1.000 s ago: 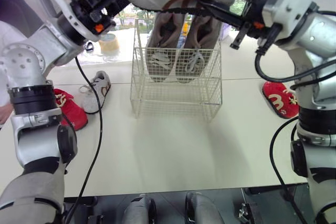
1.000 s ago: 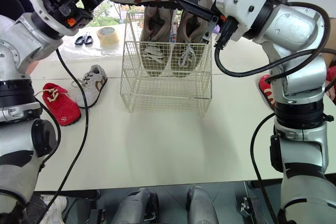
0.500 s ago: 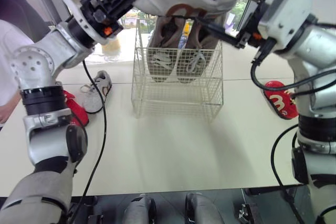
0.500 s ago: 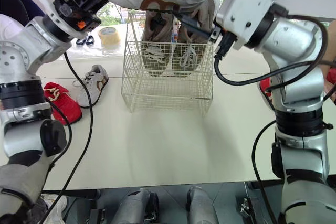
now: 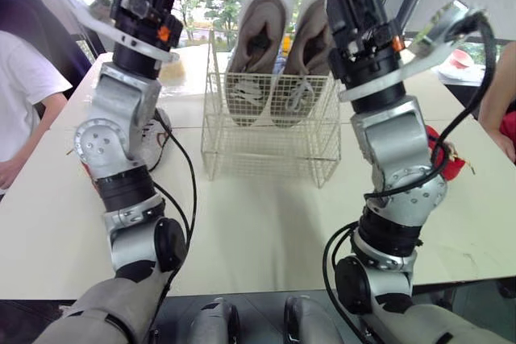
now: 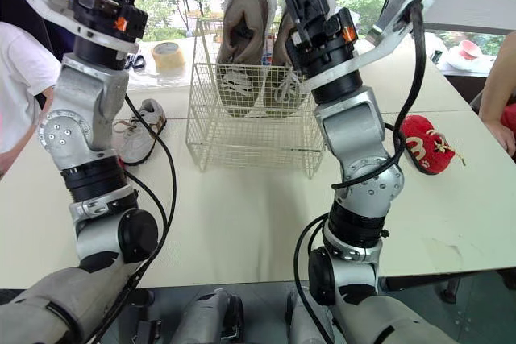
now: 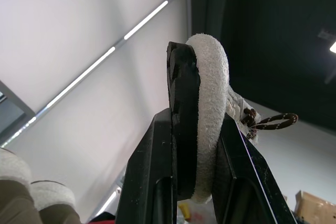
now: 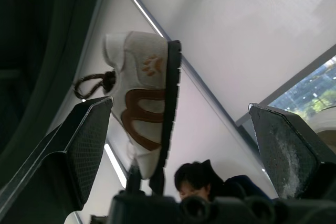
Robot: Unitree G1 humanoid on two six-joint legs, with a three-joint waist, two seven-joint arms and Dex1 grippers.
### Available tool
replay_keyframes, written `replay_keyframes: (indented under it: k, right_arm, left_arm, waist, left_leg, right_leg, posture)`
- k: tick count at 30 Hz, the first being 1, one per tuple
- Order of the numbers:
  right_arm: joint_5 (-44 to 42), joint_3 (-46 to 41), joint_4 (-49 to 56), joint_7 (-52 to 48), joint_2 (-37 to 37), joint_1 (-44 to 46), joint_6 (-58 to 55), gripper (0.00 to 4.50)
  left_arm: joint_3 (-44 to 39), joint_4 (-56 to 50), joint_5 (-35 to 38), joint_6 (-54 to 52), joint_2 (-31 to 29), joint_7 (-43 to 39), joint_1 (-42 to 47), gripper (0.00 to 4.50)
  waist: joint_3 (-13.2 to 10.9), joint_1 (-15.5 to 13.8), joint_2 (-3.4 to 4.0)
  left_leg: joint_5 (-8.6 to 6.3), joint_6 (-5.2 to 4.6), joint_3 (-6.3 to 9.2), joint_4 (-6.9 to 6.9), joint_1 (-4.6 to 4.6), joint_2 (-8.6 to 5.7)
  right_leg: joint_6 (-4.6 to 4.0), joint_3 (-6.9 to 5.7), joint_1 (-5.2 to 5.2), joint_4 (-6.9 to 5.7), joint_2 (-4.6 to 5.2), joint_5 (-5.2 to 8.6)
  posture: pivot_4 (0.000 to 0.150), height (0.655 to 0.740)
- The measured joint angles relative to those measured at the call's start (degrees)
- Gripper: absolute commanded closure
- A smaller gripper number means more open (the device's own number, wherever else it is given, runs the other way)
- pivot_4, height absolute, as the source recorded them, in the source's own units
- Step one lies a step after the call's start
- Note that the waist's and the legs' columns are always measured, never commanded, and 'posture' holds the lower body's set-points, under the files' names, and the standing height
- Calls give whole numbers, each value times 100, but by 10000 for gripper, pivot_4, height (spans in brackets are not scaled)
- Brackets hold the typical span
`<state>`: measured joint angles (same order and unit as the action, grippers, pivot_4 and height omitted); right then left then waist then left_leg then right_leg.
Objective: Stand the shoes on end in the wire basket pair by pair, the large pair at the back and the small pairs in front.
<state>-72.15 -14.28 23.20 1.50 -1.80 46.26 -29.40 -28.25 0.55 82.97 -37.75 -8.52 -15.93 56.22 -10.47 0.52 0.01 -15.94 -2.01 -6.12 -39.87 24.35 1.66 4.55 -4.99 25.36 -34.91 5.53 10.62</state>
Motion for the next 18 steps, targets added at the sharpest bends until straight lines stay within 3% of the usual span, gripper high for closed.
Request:
replay_keyframes:
  k: [9,18]
  right_arm:
    - [212,312,-341,-144,-158,228,353,464]
    - [480,374,-572,-229,-167,474,633,464]
  left_arm:
    - [722,-572,-24,-29,535,196,-725,42757]
    - [720,-596,18,88,491,244,-886,42757]
  waist:
    - [0,27,0]
    - [0,17,0]
  left_leg:
    - [-1,-3,0,-2,2,0]
    - [-3,-5,2,-1,4,1]
  right_leg:
    - [1,1,3,4,-2,1]
    - [1,0,5,5,-2,1]
  posture:
    - [1500,7400]
    - [1500,7400]
